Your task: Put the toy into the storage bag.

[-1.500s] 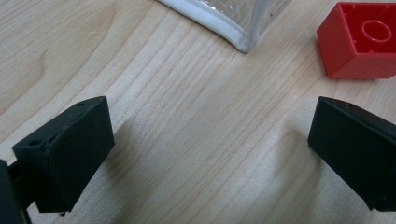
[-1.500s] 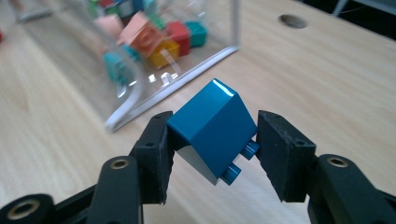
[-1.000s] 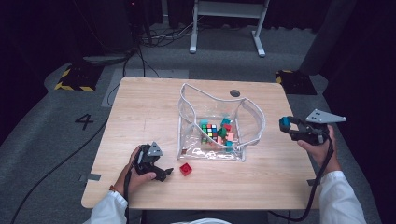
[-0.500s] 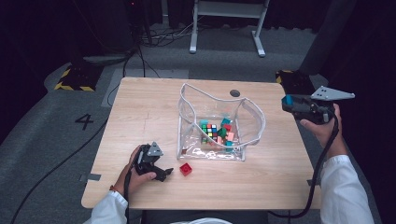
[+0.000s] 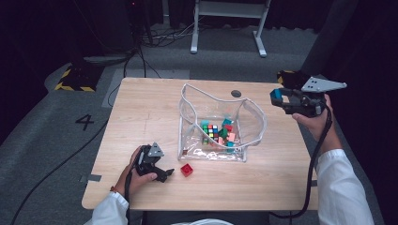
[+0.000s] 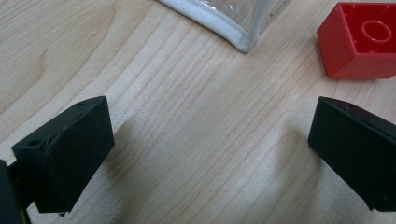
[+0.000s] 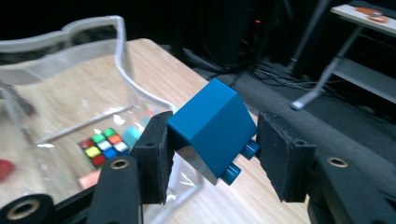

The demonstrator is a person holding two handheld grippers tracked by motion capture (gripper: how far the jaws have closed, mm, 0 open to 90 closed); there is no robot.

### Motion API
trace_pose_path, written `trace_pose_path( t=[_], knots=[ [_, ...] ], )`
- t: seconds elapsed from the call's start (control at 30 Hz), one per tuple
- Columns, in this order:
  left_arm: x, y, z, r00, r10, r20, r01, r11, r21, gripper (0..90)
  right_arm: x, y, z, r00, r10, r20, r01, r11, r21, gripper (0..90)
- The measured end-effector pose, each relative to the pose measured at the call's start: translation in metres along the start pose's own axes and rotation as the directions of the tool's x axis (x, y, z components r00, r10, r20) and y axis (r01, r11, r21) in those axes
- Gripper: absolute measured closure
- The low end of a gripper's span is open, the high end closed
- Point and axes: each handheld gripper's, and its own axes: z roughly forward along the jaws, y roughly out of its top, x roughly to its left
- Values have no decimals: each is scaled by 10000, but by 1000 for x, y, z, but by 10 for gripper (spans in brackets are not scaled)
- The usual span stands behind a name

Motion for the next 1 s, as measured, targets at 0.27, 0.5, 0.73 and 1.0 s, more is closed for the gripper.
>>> trace_pose_path(
  t=[0.27, 0.5, 0.73, 1.0],
  knots=[
    [0, 0, 0, 10000, 57, -40, -57, 10000, 4, 3, 26, 16, 32, 9916, -851, -976, 889, 9954, 348, 480],
    [0, 0, 0, 10000, 8, -4, -8, 10000, 1, 4, 44, 25, 66, 9741, -1446, -1740, 1592, 9845, 732, 480],
    [0, 0, 0, 10000, 5, -6, -5, 10000, 3, 4, 58, 28, 91, 9561, -1629, -2436, 1947, 9744, 1127, 480],
    [0, 0, 0, 10000, 7, -7, -7, 10000, 2, 4, 70, 33, 113, 9371, -2059, -2820, 2634, 9469, 1841, 480]
  ],
)
